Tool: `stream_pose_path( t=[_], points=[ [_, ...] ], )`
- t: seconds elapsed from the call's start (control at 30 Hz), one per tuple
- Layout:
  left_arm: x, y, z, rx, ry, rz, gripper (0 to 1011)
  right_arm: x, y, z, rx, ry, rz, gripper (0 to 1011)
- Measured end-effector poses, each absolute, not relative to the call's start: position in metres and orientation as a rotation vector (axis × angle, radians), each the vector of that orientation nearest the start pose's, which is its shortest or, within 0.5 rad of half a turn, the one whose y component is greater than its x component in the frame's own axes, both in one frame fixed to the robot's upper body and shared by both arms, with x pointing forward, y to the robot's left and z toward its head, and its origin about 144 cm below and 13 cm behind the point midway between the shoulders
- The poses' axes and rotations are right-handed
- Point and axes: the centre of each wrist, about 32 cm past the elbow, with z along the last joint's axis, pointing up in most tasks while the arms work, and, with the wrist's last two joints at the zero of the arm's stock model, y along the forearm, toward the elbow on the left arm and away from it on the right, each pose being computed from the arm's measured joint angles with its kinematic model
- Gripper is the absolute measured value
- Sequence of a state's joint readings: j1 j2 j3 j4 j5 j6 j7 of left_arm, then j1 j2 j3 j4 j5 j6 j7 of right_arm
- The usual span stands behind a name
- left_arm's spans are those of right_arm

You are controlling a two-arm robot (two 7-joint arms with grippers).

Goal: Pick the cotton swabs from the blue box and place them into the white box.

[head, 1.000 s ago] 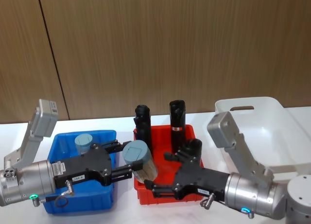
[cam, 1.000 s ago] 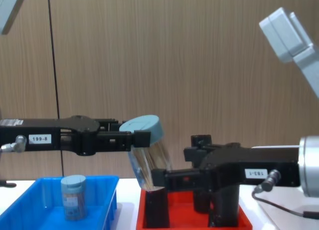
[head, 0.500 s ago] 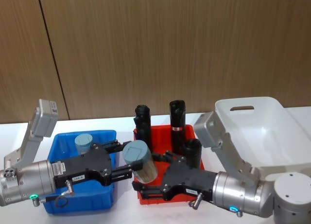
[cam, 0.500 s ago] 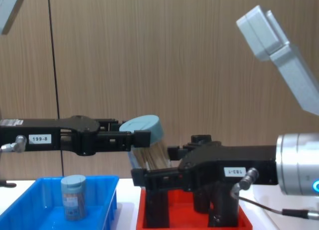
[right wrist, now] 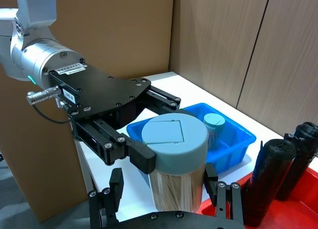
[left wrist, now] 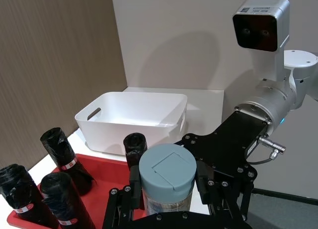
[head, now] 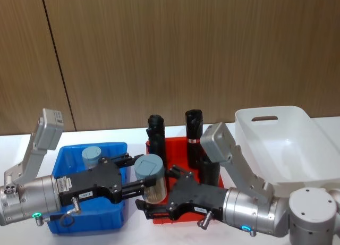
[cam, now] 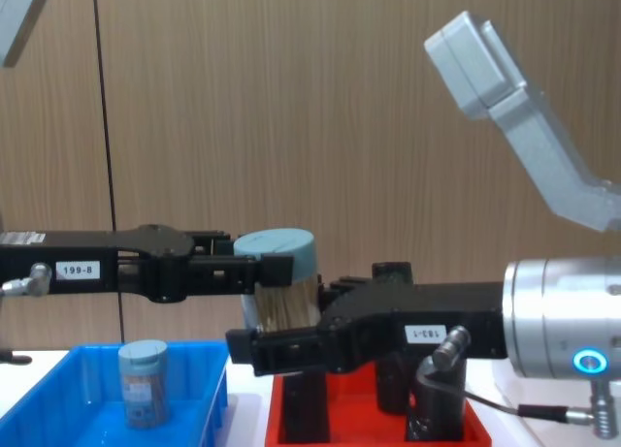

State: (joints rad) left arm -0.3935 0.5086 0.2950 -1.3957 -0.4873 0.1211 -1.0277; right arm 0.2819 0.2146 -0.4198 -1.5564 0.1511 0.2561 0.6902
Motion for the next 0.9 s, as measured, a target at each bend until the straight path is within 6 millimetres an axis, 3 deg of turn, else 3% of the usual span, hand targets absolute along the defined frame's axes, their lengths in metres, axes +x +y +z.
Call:
stream_pose_path(
  t=[0.5,0.9],
  points=[
    [0.5518,0.3183,1.2303,0.093,-0.003,0.386,660,0.5160,-0.1546,1.2061,-0.190,-0.026,-0.526,1002],
    [0.5518,0.3183,1.2303,0.093,-0.003,0.386,660,0.5192,-0.1539,1.2029,-0.197,-0.032,-0.540,732]
  ],
)
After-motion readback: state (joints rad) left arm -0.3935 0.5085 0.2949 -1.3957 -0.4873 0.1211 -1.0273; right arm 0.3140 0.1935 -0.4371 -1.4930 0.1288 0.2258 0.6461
